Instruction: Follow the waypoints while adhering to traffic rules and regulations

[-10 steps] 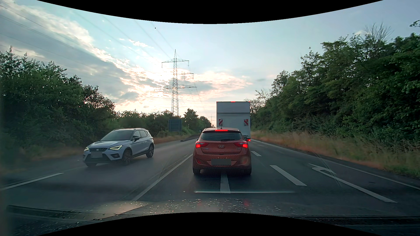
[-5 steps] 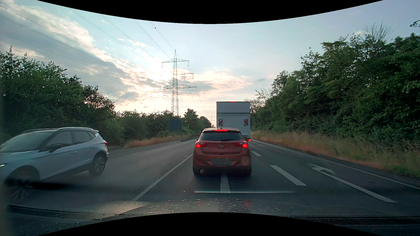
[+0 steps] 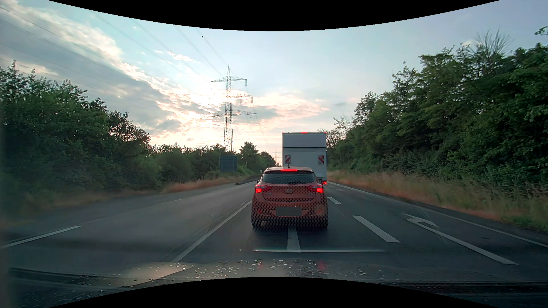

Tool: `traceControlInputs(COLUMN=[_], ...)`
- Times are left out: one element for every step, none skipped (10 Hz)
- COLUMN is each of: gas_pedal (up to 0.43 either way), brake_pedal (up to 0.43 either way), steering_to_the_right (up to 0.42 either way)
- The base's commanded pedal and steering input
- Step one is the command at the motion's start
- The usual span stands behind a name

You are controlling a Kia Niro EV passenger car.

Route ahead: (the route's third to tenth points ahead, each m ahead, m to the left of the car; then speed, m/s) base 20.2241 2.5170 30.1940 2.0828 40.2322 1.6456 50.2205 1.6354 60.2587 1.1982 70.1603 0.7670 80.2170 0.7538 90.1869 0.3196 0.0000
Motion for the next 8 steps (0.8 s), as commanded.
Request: traceControlInputs(gas_pedal=[0.0, 0.0, 0.0, 0.0, 0.0, 0.0, 0.0, 0.0], brake_pedal=[0.25, 0.25, 0.25, 0.25, 0.25, 0.25, 0.25, 0.25], steering_to_the_right=[-0.005, -0.005, -0.005, -0.005, -0.005, -0.005, -0.005, -0.005])
